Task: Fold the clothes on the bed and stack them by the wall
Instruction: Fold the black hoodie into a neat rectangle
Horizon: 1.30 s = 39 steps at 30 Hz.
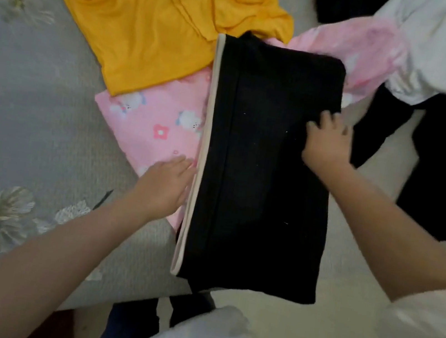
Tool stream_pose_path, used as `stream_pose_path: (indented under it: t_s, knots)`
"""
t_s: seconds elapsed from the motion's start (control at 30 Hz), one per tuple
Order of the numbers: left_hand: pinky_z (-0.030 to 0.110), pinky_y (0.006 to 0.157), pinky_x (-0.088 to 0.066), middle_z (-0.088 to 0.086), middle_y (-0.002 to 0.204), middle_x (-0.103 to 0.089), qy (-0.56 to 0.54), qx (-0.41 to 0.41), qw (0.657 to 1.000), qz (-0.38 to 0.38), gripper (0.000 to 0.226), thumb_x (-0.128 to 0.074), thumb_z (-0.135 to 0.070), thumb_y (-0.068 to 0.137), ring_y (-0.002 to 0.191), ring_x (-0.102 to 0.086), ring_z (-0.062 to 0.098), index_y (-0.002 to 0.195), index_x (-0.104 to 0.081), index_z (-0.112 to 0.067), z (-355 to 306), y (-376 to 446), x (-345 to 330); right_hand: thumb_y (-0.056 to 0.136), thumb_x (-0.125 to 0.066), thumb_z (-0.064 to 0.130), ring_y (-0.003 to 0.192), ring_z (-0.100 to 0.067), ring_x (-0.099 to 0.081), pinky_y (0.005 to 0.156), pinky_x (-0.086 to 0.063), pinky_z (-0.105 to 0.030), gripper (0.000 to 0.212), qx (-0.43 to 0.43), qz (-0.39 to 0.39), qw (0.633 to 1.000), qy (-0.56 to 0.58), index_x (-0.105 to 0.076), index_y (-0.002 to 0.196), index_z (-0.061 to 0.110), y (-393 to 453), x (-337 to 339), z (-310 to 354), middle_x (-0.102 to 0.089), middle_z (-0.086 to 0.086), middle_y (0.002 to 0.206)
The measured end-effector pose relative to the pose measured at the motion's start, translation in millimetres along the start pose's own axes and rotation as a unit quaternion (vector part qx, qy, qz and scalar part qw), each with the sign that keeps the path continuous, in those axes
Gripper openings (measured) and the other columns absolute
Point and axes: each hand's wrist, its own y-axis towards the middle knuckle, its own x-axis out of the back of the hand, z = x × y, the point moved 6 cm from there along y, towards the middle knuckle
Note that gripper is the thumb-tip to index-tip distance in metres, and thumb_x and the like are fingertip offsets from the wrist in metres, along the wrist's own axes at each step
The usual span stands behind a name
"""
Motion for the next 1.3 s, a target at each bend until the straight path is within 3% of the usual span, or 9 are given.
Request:
stream_pose_path:
  t_s: [0.07, 0.17, 0.33, 0.53, 0.77, 0.9, 1.03, 1.13, 1.3]
  knots:
    - [0.048, 0.077, -0.052, 0.032, 0.111, -0.06, 0.007, -0.002, 1.0, -0.023, 0.048, -0.074, 0.008, 0.062, 0.102, -0.06, 0.044, 0.107, -0.06, 0.013, 0.0, 23.5, -4.2, 0.093, -0.041, 0.023, 0.142, -0.027, -0.011, 0.114, -0.01, -0.048, 0.05, 0.081, 0.023, 0.995, 0.062, -0.031, 0.141, 0.013, -29.7, -29.9, 39.6, -0.017, -0.011, 0.154]
    - [0.037, 0.11, -0.025, 0.014, 0.152, -0.02, 0.062, 0.013, 0.998, 0.017, 0.058, -0.046, -0.001, 0.089, 0.141, -0.018, 0.027, 0.143, -0.025, -0.004, 11.8, 53.5, -17.9, 0.094, -0.037, 0.042, 0.144, -0.027, -0.003, 0.114, -0.001, -0.049, 0.06, 0.078, 0.025, 0.981, 0.176, -0.02, 0.146, 0.015, -85.3, -68.0, 87.8, -0.007, -0.012, 0.156]
    - [0.035, 0.113, -0.019, 0.005, 0.156, -0.007, 0.138, -0.014, 0.987, 0.086, 0.071, -0.047, 0.005, 0.086, 0.143, -0.004, 0.021, 0.146, -0.014, -0.014, 28.7, 85.5, -25.8, 0.082, -0.033, 0.069, 0.14, -0.035, 0.016, 0.092, 0.033, -0.055, 0.096, -0.029, 0.103, 0.964, 0.243, 0.006, 0.145, 0.008, -125.7, -105.9, 169.4, 0.016, -0.013, 0.152]
    - [0.036, 0.112, -0.021, 0.003, 0.156, -0.004, 0.167, -0.037, 0.973, 0.153, 0.076, -0.044, 0.01, 0.083, 0.143, -0.002, 0.02, 0.147, -0.014, -0.017, 48.0, 83.3, -29.4, 0.092, -0.04, 0.05, 0.139, -0.035, 0.019, 0.091, 0.024, -0.061, 0.09, -0.096, 0.123, 0.963, 0.222, 0.027, 0.134, 0.007, -118.7, -123.6, 179.4, 0.033, -0.01, 0.145]
    - [0.039, 0.114, -0.001, 0.006, 0.156, 0.006, 0.226, -0.135, 0.959, 0.103, 0.073, -0.047, -0.014, 0.09, 0.143, 0.009, 0.023, 0.147, -0.001, -0.016, 11.4, 83.0, -36.2, 0.089, -0.048, 0.02, 0.14, -0.033, 0.019, 0.099, 0.017, -0.064, 0.091, -0.104, 0.137, 0.973, 0.154, 0.032, 0.131, 0.023, -175.0, -148.8, 83.5, 0.034, -0.004, 0.146]
    - [0.043, 0.113, 0.009, 0.008, 0.155, 0.013, 0.257, -0.152, 0.944, 0.137, 0.069, -0.036, -0.034, 0.095, 0.141, 0.015, 0.024, 0.146, 0.006, -0.015, -15.5, 86.0, -73.3, 0.087, -0.051, 0.012, 0.142, -0.035, 0.011, 0.107, 0.004, -0.064, 0.089, -0.198, 0.167, 0.959, 0.119, 0.015, 0.145, 0.022, -207.9, -176.9, 24.4, 0.038, -0.005, 0.138]
    - [0.047, 0.108, 0.015, 0.011, 0.153, 0.018, 0.288, -0.148, 0.935, 0.143, 0.08, -0.029, -0.052, 0.093, 0.14, 0.02, 0.026, 0.134, 0.026, -0.01, -16.2, 96.3, -100.7, 0.041, -0.086, 0.004, 0.12, -0.044, -0.049, 0.088, -0.032, -0.07, 0.094, -0.198, 0.107, 0.966, 0.128, -0.051, 0.129, 0.009, -202.8, -170.2, 43.5, -0.043, -0.022, 0.137]
    - [0.047, 0.111, 0.01, 0.013, 0.154, 0.014, 0.304, -0.159, 0.931, 0.126, 0.08, -0.03, -0.051, 0.093, 0.141, 0.016, 0.026, 0.138, 0.021, -0.008, -11.3, 97.4, -101.5, 0.039, -0.087, 0.009, 0.114, -0.042, -0.054, 0.085, -0.037, -0.067, 0.092, -0.188, 0.084, 0.97, 0.128, -0.053, 0.125, 0.007, -193.1, -173.6, 51.2, -0.051, -0.021, 0.131]
    - [0.048, 0.111, 0.01, 0.014, 0.154, 0.013, 0.33, -0.148, 0.925, 0.119, 0.079, -0.033, -0.04, 0.095, 0.141, 0.014, 0.028, 0.129, 0.029, -0.005, -17.5, 96.0, -100.2, 0.089, -0.05, 0.015, 0.139, -0.043, -0.001, 0.109, -0.001, -0.06, 0.082, -0.16, 0.103, 0.97, 0.153, 0.017, 0.135, 0.011, -172.3, -187.7, 48.4, 0.008, -0.019, 0.152]
